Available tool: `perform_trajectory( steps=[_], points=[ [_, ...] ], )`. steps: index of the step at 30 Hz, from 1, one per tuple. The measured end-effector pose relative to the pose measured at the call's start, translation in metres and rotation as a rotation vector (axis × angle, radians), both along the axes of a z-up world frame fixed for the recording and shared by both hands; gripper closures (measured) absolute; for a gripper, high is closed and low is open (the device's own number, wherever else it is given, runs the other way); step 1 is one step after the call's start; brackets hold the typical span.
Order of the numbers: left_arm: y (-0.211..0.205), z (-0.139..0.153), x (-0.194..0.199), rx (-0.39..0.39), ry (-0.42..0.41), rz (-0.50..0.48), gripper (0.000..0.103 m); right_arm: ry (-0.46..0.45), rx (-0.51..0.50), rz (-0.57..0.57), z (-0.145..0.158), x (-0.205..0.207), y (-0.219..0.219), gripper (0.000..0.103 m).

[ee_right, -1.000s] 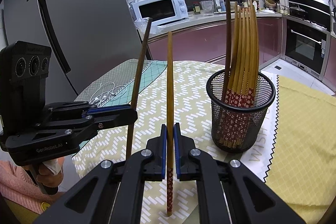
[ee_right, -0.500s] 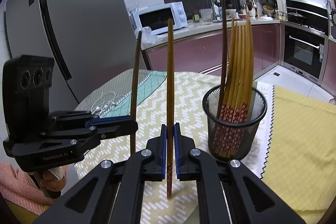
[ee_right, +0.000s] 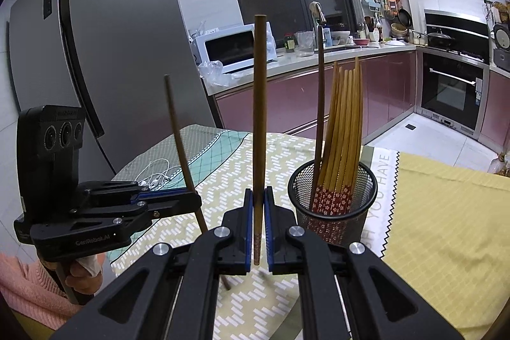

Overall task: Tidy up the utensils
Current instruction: 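Carry the upright chopstick over the mesh cup and lower it in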

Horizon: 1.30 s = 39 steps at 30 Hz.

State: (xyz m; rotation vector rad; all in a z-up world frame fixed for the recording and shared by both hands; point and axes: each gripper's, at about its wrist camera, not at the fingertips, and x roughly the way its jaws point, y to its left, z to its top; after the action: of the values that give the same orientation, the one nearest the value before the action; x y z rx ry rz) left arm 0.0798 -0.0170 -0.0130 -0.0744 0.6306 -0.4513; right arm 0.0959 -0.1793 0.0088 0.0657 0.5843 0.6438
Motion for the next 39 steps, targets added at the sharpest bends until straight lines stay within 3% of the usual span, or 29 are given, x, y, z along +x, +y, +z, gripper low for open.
perform_trajectory(
  steps=[39],
  points=[
    [-0.012,0.017,0.015,0.019,-0.038,-0.012,0.095,-0.069,-0.002,-0.061,0.024,-0.007,-0.027,0.097]
  ],
)
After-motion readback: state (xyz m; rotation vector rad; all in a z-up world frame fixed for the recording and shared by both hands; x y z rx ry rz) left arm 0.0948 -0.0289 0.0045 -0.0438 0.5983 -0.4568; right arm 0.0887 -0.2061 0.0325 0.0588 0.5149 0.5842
